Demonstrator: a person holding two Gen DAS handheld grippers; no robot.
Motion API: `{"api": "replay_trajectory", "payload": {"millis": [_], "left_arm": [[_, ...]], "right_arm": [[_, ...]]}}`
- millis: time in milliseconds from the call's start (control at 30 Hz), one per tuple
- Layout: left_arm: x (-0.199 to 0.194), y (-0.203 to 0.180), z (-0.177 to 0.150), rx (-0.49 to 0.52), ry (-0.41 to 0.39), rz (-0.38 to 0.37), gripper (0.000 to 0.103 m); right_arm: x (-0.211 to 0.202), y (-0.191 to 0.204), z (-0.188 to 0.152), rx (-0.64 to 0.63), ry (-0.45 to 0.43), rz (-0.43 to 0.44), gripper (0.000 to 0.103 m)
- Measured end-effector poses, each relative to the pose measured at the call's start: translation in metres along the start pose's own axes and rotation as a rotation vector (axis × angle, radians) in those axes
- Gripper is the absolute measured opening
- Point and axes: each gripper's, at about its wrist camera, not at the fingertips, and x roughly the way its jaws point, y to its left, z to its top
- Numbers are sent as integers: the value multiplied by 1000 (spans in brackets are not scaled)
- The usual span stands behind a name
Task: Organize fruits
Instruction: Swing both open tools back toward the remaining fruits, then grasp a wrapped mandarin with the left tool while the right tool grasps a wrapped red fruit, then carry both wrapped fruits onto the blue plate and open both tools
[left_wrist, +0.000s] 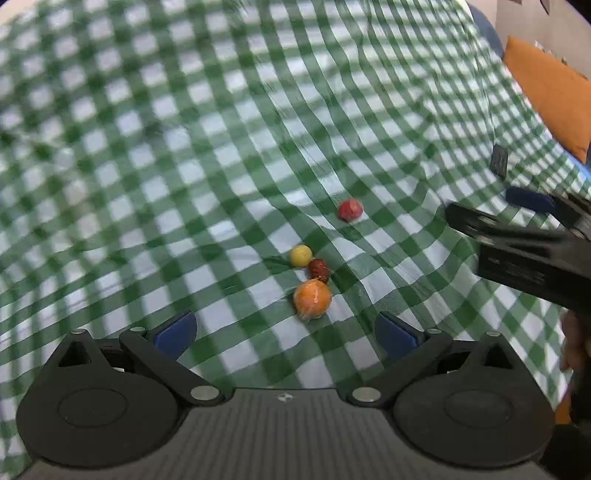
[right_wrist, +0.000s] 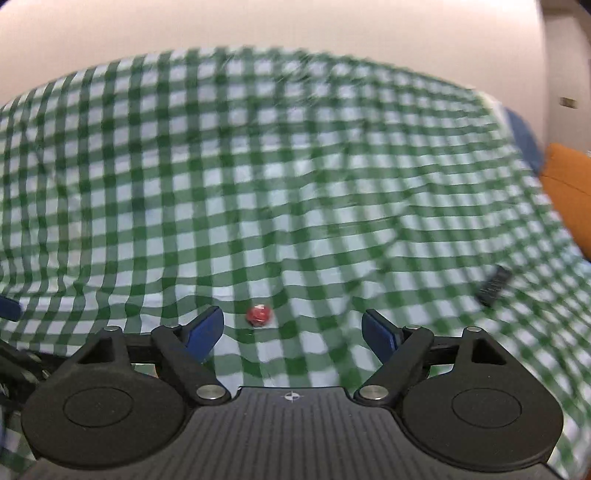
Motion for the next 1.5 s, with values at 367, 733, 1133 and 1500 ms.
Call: {"api": "replay_trajectory", "payload": {"millis": [367, 733, 1133, 1500], "left_arm": [[107, -9, 8, 21, 85, -103, 88], [122, 0, 14, -4, 101, -161, 41], [-45, 61, -43, -62, 55, -80, 41], [-212, 104, -148, -227, 23, -19, 41]], "right_arm": [[166, 5, -16, -15, 128, 107, 48], [210, 17, -23, -32, 183, 91, 28], [27, -2, -12, 102, 103, 2, 29], [-171, 111, -42, 33, 180, 286, 29]]}}
